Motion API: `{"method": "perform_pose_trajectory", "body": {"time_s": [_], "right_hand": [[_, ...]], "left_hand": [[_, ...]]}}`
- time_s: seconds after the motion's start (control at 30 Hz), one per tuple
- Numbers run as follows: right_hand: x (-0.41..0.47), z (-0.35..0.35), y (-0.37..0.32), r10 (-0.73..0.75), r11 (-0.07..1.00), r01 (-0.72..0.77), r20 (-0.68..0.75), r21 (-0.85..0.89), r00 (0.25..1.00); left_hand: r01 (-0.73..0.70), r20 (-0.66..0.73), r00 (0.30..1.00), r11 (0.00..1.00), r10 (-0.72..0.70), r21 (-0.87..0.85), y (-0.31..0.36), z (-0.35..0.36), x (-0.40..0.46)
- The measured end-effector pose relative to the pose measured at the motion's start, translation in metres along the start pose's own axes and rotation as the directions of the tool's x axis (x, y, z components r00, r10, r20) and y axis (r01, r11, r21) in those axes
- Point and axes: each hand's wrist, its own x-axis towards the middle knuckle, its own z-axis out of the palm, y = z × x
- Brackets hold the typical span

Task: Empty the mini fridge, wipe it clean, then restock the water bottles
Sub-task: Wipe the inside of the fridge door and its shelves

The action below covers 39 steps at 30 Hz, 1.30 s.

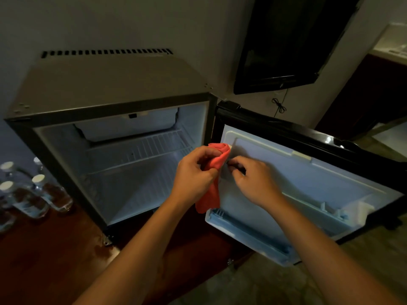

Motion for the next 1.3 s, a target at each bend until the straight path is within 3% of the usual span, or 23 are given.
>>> {"method": "perform_pose_trajectory", "body": {"time_s": [0.17,0.4,0.5,0.67,0.9,1.07,1.2,1.3], "right_hand": [[-0.005,-0.012,0.008,0.016,0.982,-0.014,-0.008,0.190,1.000],[-0.045,-0.053,0.023,-0.129,0.978,0.116,0.068,0.171,0.989],[-0.066,-0.067,0.027,-0.112,0.987,0.110,0.008,0.116,0.994],[-0.101,-0.090,0.039,0.045,0.942,-0.034,-0.025,0.333,0.999],[-0.147,-0.127,0.066,0.133,0.924,-0.047,-0.204,0.378,0.970],[-0.171,-0.149,0.092,0.292,0.869,-0.058,-0.415,0.491,0.861],[-0.185,-0.159,0.112,0.352,0.898,-0.074,-0.607,0.435,0.713],[-0.189,-0.149,0.122,0.352,0.924,-0.118,-0.691,0.364,0.631]], "left_hand": [[0.025,0.145,0.988,0.993,-0.042,0.118,0.030,-0.004,-0.001],[-0.127,0.383,0.924,0.942,-0.002,0.310,0.064,0.019,-0.004],[-0.197,0.413,0.909,0.926,0.050,0.321,0.079,0.041,-0.007],[-0.287,0.505,0.857,0.910,0.104,0.299,0.100,0.081,-0.018],[-0.287,0.611,0.776,0.950,0.158,0.119,0.112,0.135,-0.034],[-0.316,0.615,0.768,0.941,0.179,0.122,0.097,0.160,-0.039],[-0.512,0.629,0.741,0.805,0.237,0.299,0.067,0.175,-0.041],[-0.574,0.646,0.727,0.722,0.233,0.386,0.048,0.184,-0.044]]}}
